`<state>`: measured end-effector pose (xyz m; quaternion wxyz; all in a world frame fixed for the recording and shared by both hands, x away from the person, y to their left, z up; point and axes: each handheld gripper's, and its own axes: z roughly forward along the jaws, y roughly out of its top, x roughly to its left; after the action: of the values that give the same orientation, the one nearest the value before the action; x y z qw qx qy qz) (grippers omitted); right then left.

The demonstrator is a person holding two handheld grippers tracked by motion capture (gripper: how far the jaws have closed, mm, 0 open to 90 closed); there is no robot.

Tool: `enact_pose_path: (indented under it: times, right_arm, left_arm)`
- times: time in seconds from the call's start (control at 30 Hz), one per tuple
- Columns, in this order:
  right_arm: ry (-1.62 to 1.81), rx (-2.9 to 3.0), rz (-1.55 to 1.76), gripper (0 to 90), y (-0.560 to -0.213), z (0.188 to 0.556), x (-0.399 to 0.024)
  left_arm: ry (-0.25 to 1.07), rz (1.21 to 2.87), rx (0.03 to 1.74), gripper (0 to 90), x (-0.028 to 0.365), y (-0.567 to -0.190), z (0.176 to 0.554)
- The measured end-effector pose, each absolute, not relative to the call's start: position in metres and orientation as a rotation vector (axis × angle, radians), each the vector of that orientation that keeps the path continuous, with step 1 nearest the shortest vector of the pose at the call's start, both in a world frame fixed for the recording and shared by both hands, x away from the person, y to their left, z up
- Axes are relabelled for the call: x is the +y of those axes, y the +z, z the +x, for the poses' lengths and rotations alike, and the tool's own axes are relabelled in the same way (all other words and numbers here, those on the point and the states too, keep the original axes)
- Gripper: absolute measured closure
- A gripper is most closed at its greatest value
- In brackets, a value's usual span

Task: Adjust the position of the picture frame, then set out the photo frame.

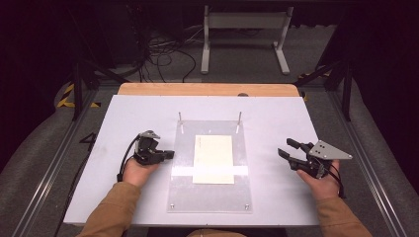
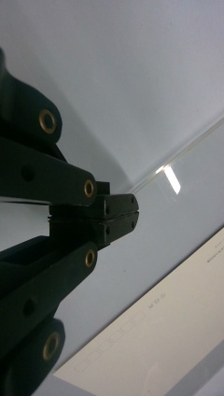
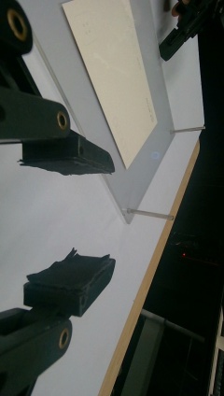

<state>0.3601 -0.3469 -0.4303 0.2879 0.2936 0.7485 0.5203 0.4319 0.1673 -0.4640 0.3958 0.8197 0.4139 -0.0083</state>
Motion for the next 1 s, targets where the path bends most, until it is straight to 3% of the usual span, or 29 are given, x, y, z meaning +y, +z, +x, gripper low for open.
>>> enact_pose_path:
  times: [0.33,0.43,0.73,1.0]
  right_arm:
    - [1.400,2.005,0.784,48.3,-0.430,0.360,-0.347]
    - [1.412,2.022,0.772,50.3,-0.428,0.362,-0.343]
    - [1.425,2.061,0.773,55.0,-0.425,0.372,-0.329]
    - [1.426,2.092,0.817,56.2,-0.418,0.391,-0.322]
  left_arm:
    - [0.058,2.124,0.992,89.2,0.151,-0.461,0.428]
    - [0.099,2.122,0.983,77.7,0.151,-0.458,0.424]
    - [0.198,2.083,0.893,59.2,0.158,-0.437,0.398]
    - [0.215,2.073,0.823,50.5,0.167,-0.430,0.377]
